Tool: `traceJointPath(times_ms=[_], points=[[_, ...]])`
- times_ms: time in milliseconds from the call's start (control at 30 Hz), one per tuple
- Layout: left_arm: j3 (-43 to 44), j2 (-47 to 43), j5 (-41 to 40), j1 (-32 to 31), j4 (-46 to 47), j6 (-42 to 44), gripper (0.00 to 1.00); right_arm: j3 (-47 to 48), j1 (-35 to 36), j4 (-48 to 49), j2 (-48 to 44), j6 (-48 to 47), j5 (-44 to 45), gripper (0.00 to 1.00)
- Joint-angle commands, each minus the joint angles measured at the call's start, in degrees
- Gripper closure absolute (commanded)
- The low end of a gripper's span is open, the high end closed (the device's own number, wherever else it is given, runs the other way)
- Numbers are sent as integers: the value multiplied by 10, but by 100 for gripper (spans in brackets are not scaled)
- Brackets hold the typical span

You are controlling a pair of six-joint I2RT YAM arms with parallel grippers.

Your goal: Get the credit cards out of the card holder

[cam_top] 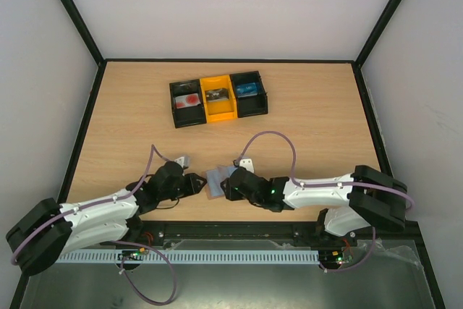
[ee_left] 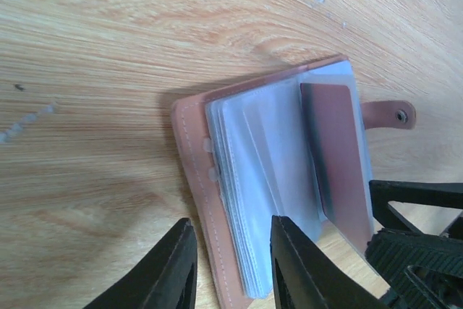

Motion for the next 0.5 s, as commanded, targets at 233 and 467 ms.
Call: traceJointPath(times_ms=[233,467], points=[[31,-18,-21,-2,-34,17,66,-16,3,-36,-46,-2,44,56],[33,18,32,-3,29,26,66,-19,3,-56,-63,-2,73,58]])
